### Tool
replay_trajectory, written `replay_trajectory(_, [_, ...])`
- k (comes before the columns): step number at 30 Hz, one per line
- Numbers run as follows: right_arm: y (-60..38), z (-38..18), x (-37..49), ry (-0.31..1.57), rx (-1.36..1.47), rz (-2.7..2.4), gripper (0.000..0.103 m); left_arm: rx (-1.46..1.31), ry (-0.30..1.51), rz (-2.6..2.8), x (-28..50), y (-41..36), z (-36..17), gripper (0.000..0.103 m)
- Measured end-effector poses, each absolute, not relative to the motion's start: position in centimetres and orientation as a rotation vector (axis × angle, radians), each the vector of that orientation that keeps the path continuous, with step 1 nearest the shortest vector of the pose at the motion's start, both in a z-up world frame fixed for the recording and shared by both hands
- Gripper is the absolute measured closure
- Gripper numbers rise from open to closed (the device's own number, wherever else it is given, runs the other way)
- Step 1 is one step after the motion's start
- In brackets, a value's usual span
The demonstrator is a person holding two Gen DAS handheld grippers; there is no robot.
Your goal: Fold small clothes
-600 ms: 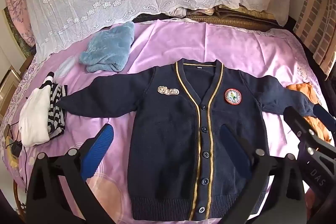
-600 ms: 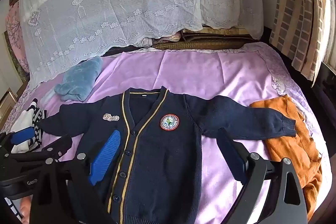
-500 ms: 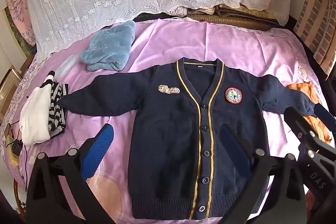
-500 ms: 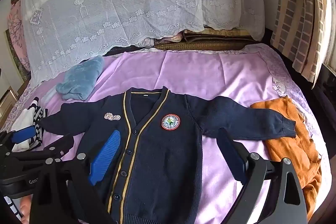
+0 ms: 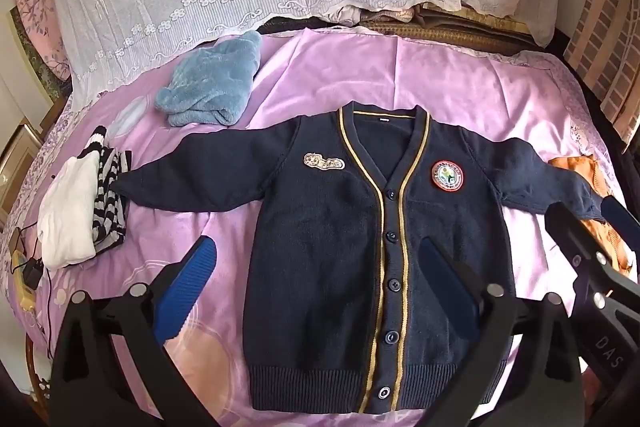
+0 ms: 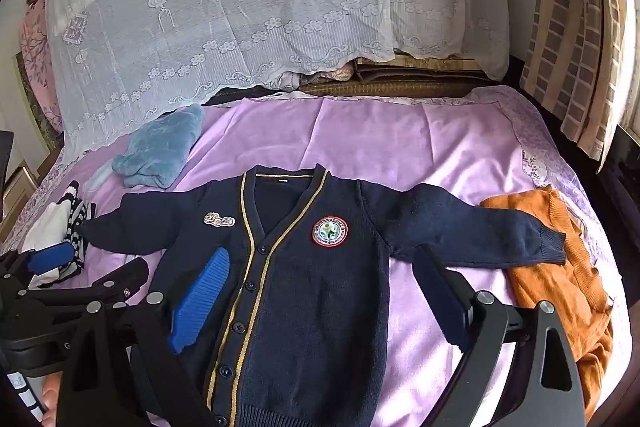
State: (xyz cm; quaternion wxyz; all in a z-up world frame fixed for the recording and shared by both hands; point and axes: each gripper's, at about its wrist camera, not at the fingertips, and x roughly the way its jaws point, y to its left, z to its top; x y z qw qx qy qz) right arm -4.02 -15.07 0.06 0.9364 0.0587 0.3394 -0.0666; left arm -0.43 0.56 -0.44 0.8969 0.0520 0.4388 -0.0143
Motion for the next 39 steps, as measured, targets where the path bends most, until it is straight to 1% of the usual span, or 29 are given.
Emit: replay_trajectory(39, [-16.1,-1.2,-3.5,0.715,0.137,-0.145,0.010,0.105,0.940,-0.025,0.2,0.9,-1.5,0.004])
